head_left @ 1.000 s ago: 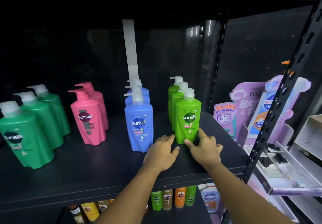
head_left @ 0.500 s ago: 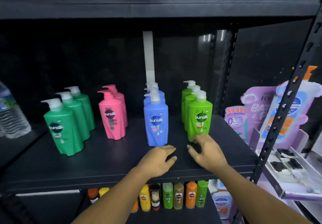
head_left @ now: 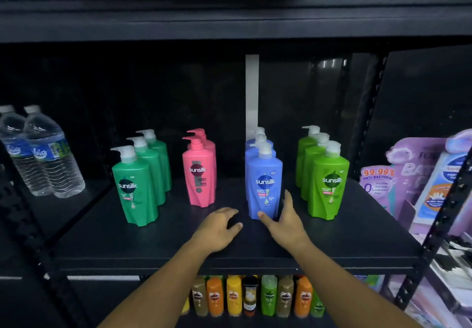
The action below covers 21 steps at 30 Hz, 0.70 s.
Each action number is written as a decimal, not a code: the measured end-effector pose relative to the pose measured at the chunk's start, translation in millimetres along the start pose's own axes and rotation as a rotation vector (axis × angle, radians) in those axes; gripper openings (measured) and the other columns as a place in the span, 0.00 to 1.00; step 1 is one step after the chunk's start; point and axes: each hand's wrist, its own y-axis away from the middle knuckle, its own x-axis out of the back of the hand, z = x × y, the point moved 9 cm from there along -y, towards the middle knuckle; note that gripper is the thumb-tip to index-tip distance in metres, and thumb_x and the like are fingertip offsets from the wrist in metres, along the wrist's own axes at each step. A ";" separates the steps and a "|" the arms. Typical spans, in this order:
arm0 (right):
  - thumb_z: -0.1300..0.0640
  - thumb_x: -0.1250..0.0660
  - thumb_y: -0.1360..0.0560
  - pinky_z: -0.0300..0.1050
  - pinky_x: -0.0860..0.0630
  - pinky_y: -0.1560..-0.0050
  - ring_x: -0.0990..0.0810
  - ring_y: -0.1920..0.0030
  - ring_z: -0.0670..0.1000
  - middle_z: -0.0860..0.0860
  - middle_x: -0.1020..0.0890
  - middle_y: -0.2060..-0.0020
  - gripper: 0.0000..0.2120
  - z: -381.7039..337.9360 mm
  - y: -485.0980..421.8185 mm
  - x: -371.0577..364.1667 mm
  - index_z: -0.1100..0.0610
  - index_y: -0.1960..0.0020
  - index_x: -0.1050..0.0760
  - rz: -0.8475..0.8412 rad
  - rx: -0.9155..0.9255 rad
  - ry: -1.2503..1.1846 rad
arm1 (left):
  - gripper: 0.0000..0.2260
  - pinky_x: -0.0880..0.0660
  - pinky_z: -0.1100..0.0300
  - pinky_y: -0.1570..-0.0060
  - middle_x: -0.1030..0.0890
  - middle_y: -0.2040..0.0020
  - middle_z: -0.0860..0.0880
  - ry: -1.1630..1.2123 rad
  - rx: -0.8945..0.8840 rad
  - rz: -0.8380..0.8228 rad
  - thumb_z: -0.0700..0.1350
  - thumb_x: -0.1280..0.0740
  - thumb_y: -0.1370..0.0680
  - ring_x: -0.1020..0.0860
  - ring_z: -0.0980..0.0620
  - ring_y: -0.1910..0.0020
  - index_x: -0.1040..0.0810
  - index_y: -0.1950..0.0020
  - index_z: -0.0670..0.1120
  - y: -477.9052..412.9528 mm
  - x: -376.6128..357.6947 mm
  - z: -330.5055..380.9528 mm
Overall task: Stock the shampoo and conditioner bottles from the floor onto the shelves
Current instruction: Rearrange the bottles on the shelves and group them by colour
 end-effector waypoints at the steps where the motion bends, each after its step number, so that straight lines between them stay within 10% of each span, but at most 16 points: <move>1: 0.51 0.25 0.25 0.48 0.29 0.32 0.27 0.29 0.52 0.51 0.28 0.27 0.46 1.3 0.4 -1.8 0.54 0.18 0.52 0.023 -0.015 -0.029 | 0.27 0.38 0.57 0.23 0.34 0.20 0.50 0.061 0.009 0.017 0.55 0.35 0.17 0.35 0.52 0.22 0.34 0.20 0.50 -4.2 3.9 -1.7; 8: 0.43 0.30 0.24 0.53 0.21 0.45 0.21 0.37 0.54 0.45 0.22 0.34 0.40 10.3 2.0 -9.3 0.41 0.21 0.52 0.147 0.042 0.156 | 0.26 0.36 0.57 0.25 0.30 0.25 0.56 0.663 0.126 0.115 0.58 0.37 0.18 0.30 0.58 0.27 0.38 0.20 0.61 -51.4 20.7 -5.8; 12: 0.45 0.31 0.23 0.52 0.20 0.47 0.19 0.40 0.54 0.46 0.19 0.37 0.38 9.4 1.7 -9.3 0.41 0.21 0.51 0.166 0.068 0.186 | 0.17 0.35 0.50 0.23 0.28 0.25 0.61 0.868 0.100 0.036 0.63 0.38 0.24 0.29 0.57 0.27 0.29 0.36 0.79 -89.6 -4.0 -14.5; 21: 0.45 0.31 0.23 0.53 0.19 0.47 0.19 0.42 0.49 0.41 0.20 0.38 0.37 6.4 2.7 -8.6 0.40 0.22 0.49 0.176 0.083 0.197 | 0.20 0.31 0.56 0.26 0.24 0.29 0.65 0.886 0.028 0.055 0.54 0.40 0.16 0.26 0.66 0.32 0.30 0.24 0.63 -79.6 2.0 18.3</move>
